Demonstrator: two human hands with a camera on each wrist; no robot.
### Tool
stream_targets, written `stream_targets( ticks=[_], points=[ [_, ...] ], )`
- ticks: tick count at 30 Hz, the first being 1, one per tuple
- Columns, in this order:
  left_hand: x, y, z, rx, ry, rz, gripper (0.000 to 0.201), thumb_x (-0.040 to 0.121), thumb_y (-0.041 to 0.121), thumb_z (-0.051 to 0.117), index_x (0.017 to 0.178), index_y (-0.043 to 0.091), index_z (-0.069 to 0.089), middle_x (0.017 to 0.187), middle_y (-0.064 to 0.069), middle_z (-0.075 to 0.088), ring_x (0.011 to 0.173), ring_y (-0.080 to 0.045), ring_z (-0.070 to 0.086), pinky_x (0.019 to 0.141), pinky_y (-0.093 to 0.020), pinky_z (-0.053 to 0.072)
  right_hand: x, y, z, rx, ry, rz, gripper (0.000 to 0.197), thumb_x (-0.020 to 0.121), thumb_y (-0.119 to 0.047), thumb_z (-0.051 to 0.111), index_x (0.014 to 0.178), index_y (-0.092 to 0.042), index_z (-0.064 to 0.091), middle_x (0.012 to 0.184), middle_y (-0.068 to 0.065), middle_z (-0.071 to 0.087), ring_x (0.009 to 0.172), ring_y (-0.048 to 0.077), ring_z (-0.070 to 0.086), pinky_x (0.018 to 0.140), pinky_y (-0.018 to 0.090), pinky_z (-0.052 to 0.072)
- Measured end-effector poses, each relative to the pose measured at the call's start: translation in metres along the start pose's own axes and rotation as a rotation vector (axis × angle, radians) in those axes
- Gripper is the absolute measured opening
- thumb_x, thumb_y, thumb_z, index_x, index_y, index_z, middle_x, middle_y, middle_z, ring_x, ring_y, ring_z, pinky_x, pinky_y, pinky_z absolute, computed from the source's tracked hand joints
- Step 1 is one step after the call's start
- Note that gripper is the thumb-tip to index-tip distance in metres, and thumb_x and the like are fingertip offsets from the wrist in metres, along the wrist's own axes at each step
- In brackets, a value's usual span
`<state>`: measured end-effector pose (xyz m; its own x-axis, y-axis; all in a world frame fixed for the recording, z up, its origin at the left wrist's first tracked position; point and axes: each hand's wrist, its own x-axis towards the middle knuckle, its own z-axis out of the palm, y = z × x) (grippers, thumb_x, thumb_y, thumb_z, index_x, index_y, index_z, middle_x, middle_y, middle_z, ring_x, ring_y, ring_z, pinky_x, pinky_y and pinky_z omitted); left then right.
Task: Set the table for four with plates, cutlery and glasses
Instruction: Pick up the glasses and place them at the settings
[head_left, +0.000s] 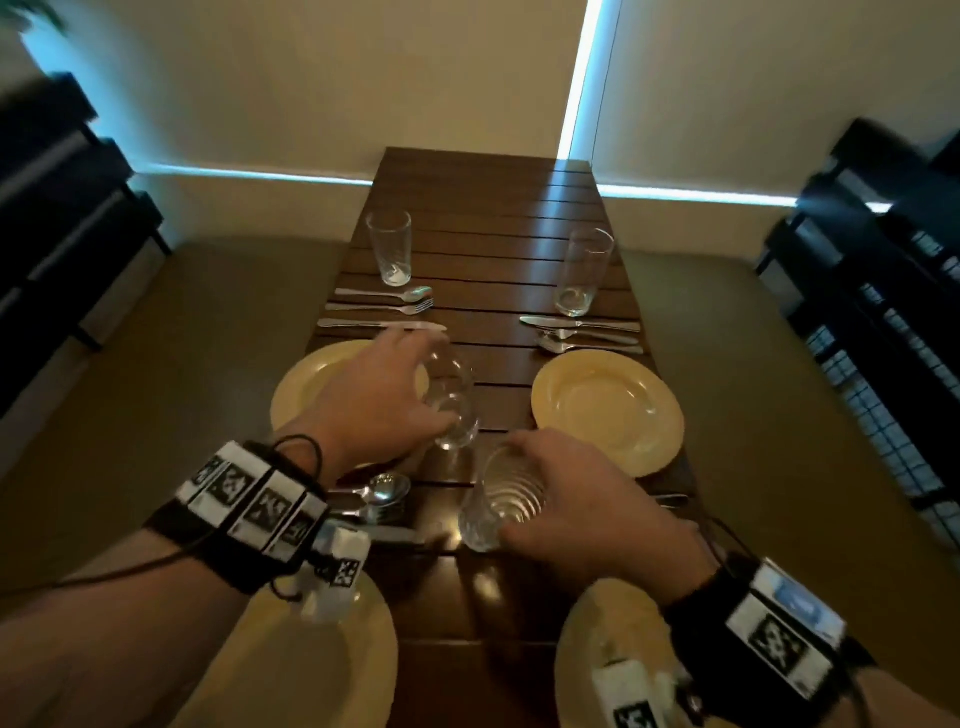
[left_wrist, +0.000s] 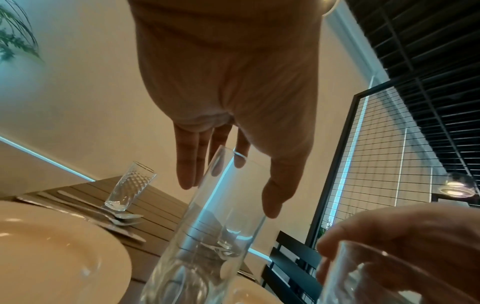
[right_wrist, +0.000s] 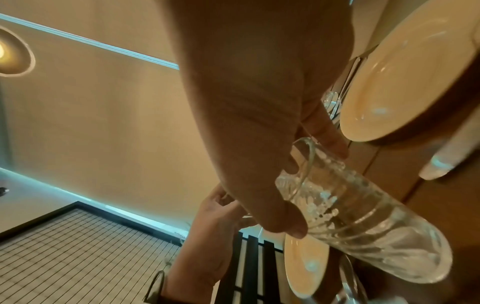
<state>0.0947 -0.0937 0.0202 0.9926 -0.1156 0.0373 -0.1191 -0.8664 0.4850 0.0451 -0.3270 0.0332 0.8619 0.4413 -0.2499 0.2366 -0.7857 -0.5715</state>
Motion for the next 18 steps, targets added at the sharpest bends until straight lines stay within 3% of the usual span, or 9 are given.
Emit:
stream_targets(
  ticks=[2,5,8,13,15,18],
  points=[
    [-0.044,0.009,0.006,0.012,-0.05,-0.019,0.084,0.07,0.049,0.084,0.144,0.036,0.047,0.122,0.011,0.053,0.099,-0.007,0.055,0.081,-0.026,0.051,-0.039,-0.005,0.018,0.015,-0.048,-0.008,0.076,0.068,-0.043,0.08,0.135,-0.039,0.046,0.121,-0.02,0.05,0.11,0.003,0.052,0.094,0.027,0.052],
    [-0.093,0.023,0.019,0.026,-0.13,-0.035,0.081,0.072,0.046,0.084,0.144,0.033,0.047,0.115,0.013,0.052,0.099,-0.005,0.054,0.083,-0.023,0.05,-0.076,-0.003,0.044,-0.02,-0.04,-0.041,0.074,0.066,-0.04,0.081,0.134,-0.036,0.051,0.127,-0.016,0.056,0.114,0.006,0.056,0.094,0.032,0.054],
    [-0.12,0.034,0.032,0.029,-0.205,-0.051,0.083,0.071,0.043,0.085,0.144,0.032,0.048,0.12,0.01,0.057,0.103,-0.007,0.057,0.086,-0.026,0.055,-0.09,0.002,0.064,-0.115,-0.014,-0.035,0.082,0.065,-0.046,0.078,0.14,-0.031,0.047,0.135,-0.01,0.052,0.122,0.012,0.053,0.097,0.035,0.052],
    [-0.141,0.037,0.05,0.047,-0.211,-0.066,0.084,0.068,0.04,0.087,0.142,0.034,0.048,0.12,0.011,0.057,0.105,-0.009,0.059,0.092,-0.032,0.057,-0.097,0.004,0.084,-0.133,0.017,-0.027,0.075,0.068,-0.043,0.078,0.137,-0.029,0.05,0.131,-0.005,0.055,0.117,0.015,0.055,0.094,0.032,0.052],
    [-0.144,0.034,0.054,0.034,-0.209,-0.064,0.085,0.07,0.04,0.087,0.143,0.036,0.044,0.127,0.009,0.055,0.111,-0.01,0.058,0.096,-0.034,0.056,-0.095,0.003,0.088,-0.125,0.032,-0.025,0.078,0.069,-0.041,0.079,0.14,-0.028,0.048,0.135,-0.004,0.054,0.12,0.015,0.054,0.095,0.033,0.052],
    [-0.15,0.025,0.053,-0.028,-0.255,-0.081,0.102,0.072,0.037,0.087,0.155,0.037,0.028,0.152,0.004,0.041,0.134,-0.017,0.05,0.109,-0.038,0.048,-0.094,0.006,0.093,-0.082,0.031,0.011,0.095,0.069,-0.048,0.081,0.15,-0.026,0.035,0.152,-0.004,0.043,0.135,0.015,0.045,0.106,0.034,0.045]
  ],
)
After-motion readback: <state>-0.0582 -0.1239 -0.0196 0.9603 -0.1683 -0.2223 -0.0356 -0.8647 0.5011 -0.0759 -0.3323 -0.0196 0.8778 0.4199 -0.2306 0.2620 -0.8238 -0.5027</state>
